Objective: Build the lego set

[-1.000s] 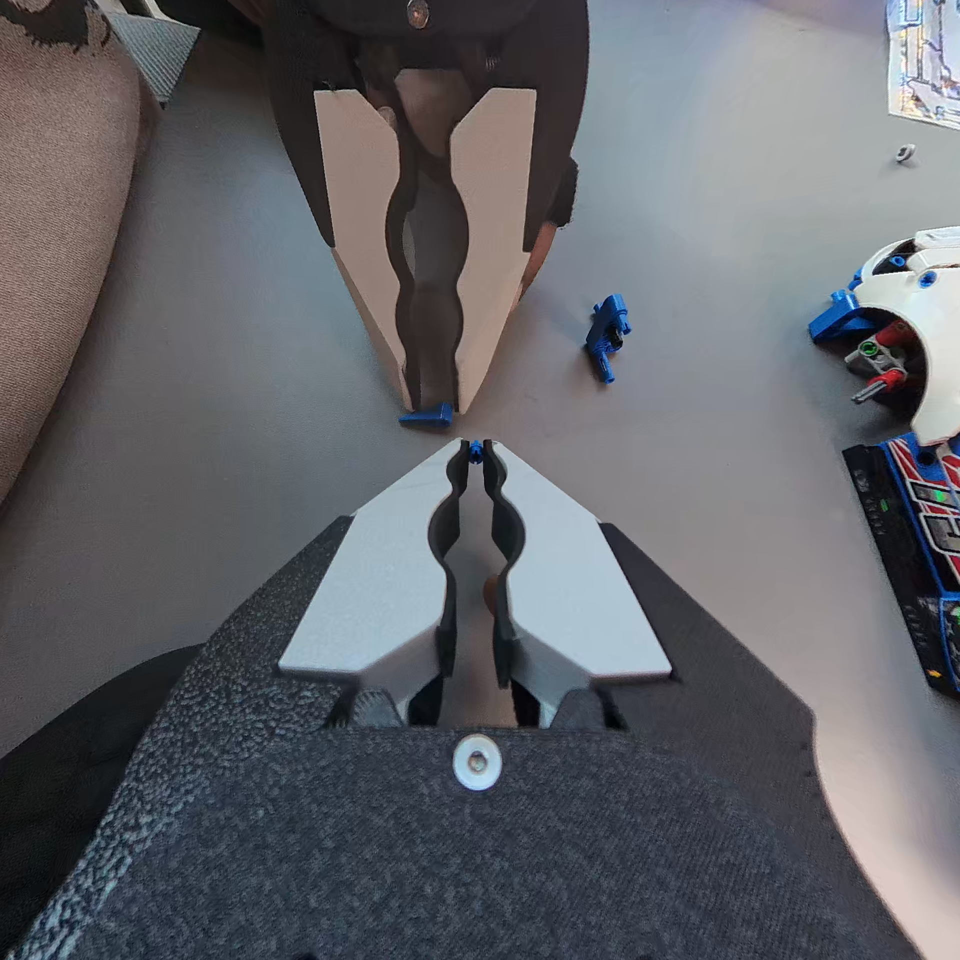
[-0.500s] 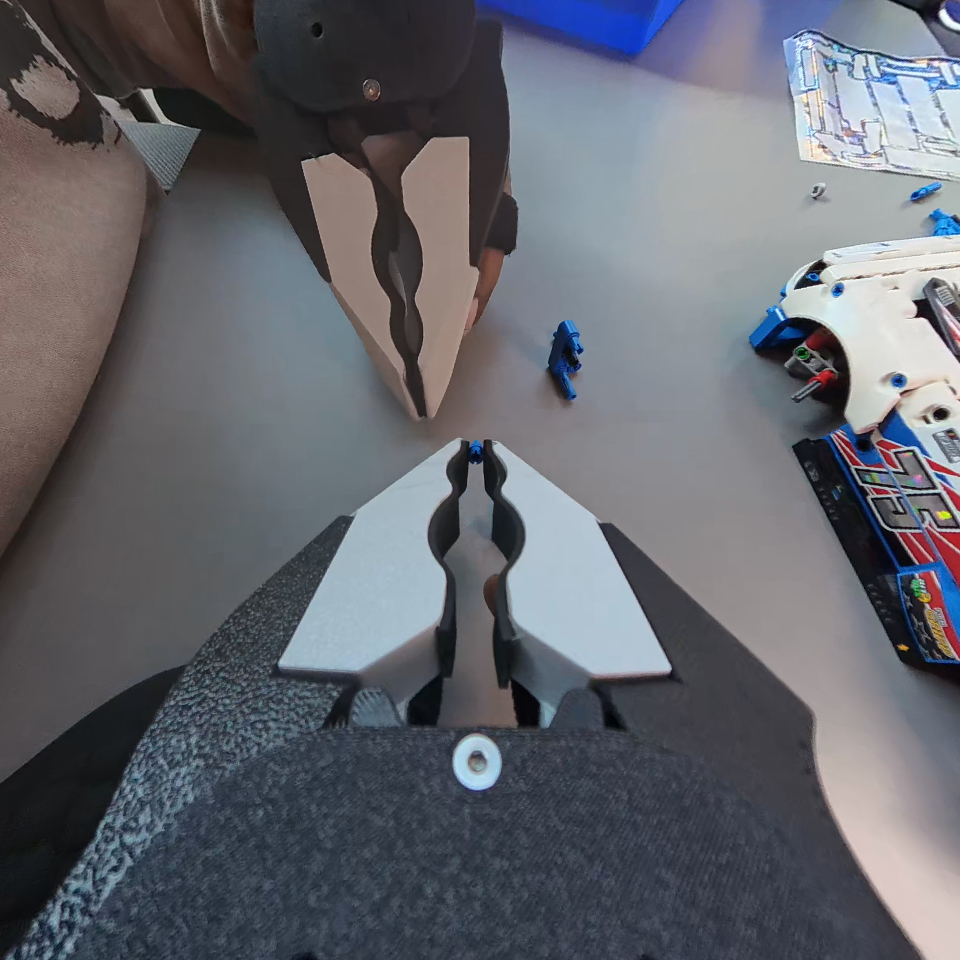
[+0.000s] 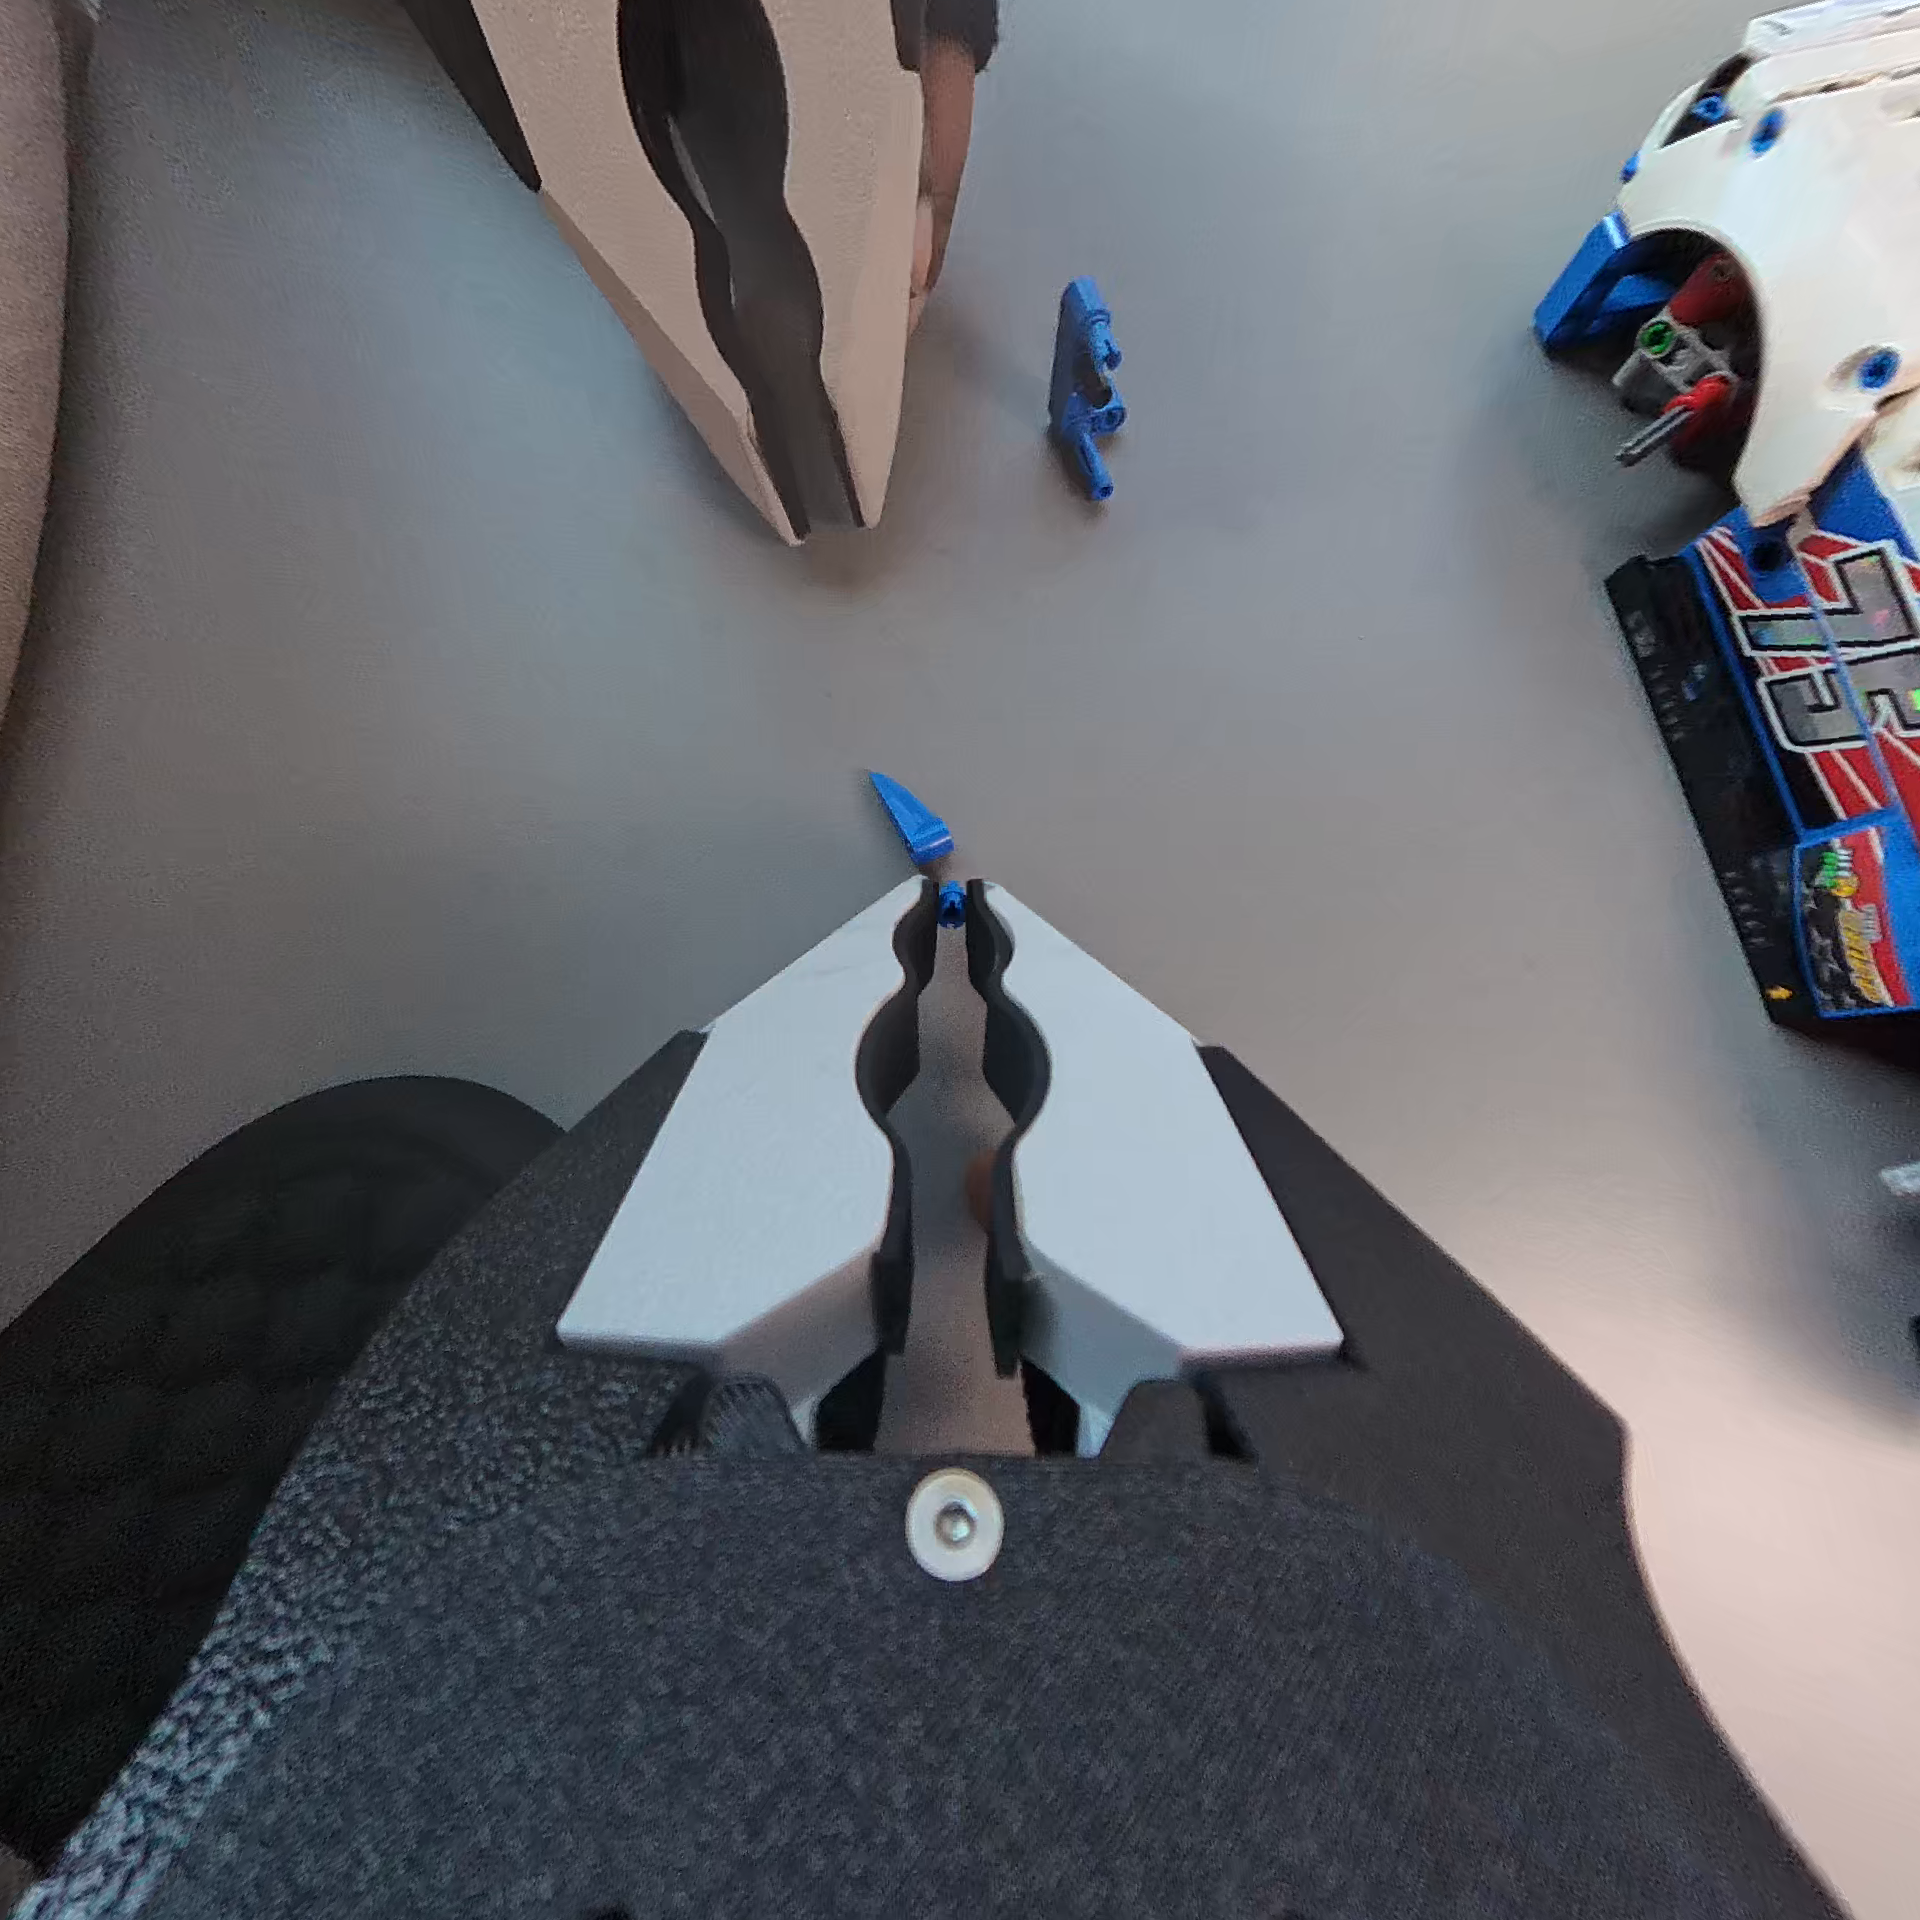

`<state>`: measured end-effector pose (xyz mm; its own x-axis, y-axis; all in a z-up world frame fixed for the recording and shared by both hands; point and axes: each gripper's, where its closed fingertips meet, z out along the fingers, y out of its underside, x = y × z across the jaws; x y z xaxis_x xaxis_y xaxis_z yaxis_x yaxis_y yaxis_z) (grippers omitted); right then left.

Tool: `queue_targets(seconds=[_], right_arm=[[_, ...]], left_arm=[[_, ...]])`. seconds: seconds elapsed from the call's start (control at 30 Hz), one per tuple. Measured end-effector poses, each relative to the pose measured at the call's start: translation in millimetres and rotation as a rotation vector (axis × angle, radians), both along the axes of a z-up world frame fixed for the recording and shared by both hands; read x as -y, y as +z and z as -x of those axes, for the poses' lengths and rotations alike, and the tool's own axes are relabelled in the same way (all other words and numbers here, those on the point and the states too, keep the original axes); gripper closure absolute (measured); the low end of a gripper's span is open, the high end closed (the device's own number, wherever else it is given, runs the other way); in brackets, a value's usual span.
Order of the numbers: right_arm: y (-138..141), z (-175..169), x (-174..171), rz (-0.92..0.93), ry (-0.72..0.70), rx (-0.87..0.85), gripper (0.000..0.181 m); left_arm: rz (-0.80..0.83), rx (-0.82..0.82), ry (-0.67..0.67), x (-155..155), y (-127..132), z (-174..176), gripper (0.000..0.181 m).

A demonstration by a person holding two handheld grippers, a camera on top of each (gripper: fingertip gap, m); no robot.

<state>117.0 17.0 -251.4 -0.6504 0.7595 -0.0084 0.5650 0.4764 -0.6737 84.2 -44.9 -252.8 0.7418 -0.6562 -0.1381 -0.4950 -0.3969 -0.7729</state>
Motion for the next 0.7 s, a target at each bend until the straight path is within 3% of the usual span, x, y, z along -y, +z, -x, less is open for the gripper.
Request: queue_targets(seconds=[0.33,0.7], right_arm=[[2.9,17.2,58.5,-0.019,0.147,-0.117,0.178],[4.7,13.2,58.3,0.013,0.15,-0.107,0.178]], left_arm=[[0.009,0.001,-0.022,0.9,-1.3,-5.4,0.164],[-0.014,-0.029,-0.115,4.0,-1.8,-21.9,0.159]])
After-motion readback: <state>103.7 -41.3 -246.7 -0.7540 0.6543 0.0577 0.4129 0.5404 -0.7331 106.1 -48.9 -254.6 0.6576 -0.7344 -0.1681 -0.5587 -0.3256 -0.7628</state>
